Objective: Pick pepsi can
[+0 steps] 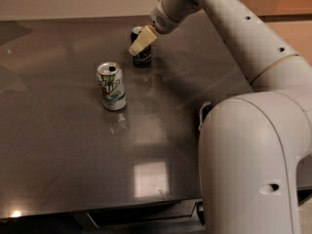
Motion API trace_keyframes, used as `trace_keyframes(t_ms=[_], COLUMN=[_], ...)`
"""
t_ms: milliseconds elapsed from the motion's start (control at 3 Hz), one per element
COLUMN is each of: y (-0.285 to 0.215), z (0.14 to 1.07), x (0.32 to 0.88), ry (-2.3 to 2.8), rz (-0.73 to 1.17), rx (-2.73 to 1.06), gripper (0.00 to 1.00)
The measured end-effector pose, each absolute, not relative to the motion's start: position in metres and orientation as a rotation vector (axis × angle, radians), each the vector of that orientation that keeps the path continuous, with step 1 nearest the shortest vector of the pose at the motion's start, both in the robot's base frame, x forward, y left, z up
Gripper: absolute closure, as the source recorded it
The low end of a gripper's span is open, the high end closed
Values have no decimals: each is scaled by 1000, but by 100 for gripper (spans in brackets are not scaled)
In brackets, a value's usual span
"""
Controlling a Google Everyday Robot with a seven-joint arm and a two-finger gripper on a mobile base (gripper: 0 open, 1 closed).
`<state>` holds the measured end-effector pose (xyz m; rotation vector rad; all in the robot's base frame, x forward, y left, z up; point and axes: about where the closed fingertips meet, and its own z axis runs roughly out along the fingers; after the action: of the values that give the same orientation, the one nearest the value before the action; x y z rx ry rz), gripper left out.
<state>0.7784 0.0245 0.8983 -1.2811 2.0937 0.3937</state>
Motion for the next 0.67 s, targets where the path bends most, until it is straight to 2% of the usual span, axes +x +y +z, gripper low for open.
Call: trace_keyframes(t_ms=[667], y=[20], z=[899], x=[773], ry=[2094], rz=[457], rx=[-1274], gripper=[61])
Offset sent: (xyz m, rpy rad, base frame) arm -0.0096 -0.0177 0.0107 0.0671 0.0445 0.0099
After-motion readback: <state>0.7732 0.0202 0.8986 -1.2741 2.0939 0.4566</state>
